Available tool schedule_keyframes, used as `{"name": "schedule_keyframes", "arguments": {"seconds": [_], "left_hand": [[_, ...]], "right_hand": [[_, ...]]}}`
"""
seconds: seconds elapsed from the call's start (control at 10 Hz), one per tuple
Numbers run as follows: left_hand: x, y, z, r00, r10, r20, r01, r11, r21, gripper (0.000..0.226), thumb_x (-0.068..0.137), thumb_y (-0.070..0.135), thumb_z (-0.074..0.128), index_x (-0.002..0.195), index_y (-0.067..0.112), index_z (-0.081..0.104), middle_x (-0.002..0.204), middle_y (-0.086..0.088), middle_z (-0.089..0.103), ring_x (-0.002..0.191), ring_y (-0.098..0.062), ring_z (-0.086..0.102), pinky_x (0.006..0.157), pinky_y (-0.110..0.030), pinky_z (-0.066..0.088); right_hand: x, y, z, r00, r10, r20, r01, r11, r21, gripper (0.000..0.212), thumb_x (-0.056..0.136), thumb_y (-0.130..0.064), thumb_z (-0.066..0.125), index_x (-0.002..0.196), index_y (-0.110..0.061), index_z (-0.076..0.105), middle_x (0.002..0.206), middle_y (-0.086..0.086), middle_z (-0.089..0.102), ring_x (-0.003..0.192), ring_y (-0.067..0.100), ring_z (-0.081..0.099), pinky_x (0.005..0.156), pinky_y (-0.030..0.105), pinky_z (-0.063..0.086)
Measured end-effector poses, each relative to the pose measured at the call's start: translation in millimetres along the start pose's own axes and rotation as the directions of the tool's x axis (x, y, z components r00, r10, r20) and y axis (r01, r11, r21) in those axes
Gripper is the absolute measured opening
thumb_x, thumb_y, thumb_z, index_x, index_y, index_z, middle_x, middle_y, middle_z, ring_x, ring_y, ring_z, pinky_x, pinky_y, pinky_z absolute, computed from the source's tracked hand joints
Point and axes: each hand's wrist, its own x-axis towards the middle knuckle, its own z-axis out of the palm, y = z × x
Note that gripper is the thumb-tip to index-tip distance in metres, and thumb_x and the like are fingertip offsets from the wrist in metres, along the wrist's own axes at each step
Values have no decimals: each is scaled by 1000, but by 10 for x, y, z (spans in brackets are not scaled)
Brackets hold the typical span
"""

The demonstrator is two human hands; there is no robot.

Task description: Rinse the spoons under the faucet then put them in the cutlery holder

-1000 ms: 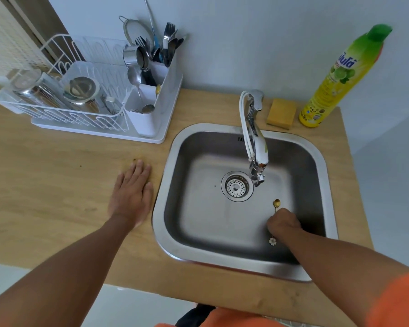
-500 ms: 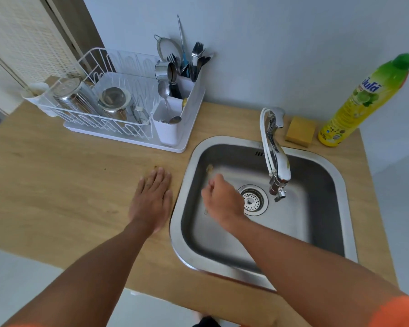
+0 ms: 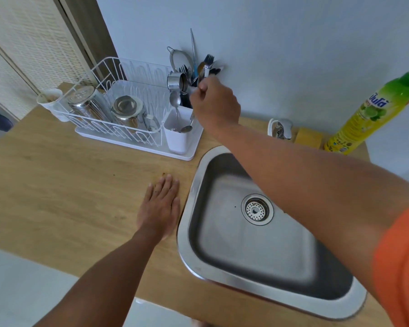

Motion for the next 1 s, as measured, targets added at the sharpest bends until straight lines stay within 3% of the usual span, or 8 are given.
{"name": "schedule_keyframes", "arguments": {"seconds": [0.3,0.5,0.6,0.7,0.9,1.0], "left_hand": [[3,-5,19,1000,-4,-17,4,1000,-8,70,99,46,1,164,23,12,172,4,4,158,-13,-7,130,-40,-3],[-9,-1,14,1000,-8,-30,7,999,-36,69,100,45,6,164,22,18,171,4,7,159,-13,-2,130,-40,-2],[-11,16,-5,1000,-12,-27,11,999,-36,70,99,45,5,164,21,19,172,4,9,159,-14,-1,130,-41,-1],[-26,15,-18,1000,-6,-18,5,999,-33,70,100,45,6,164,21,19,172,4,8,159,-14,-2,130,-42,1],[-21,16,-18,1000,2,-28,-3,999,-52,69,100,44,9,164,19,20,171,4,10,159,-13,-2,130,-42,2],[-22,22,-31,999,-12,-32,10,998,-60,69,100,45,9,163,19,20,171,4,10,159,-13,-1,130,-43,3]], "right_hand": [[219,-119,137,993,23,113,-15,997,-75,14,94,-34,52,99,-23,61,97,-1,68,82,26,57,68,33,41],[93,24,248,977,61,203,-42,995,-95,10,97,-29,51,89,-26,56,92,-1,65,83,24,60,65,32,42],[66,65,261,967,80,242,-56,993,-106,17,98,-27,52,94,-29,68,96,-3,69,87,22,64,70,34,53],[25,107,261,953,86,291,-61,994,-92,22,99,-26,51,98,-29,72,99,-4,71,89,20,66,72,33,55],[-238,256,237,931,188,313,-175,982,-68,20,100,-29,47,93,-25,65,97,0,69,90,24,64,68,32,47],[-524,371,248,915,258,309,-261,965,-34,21,98,-27,45,90,-23,63,92,-1,66,85,24,62,69,35,52]]}}
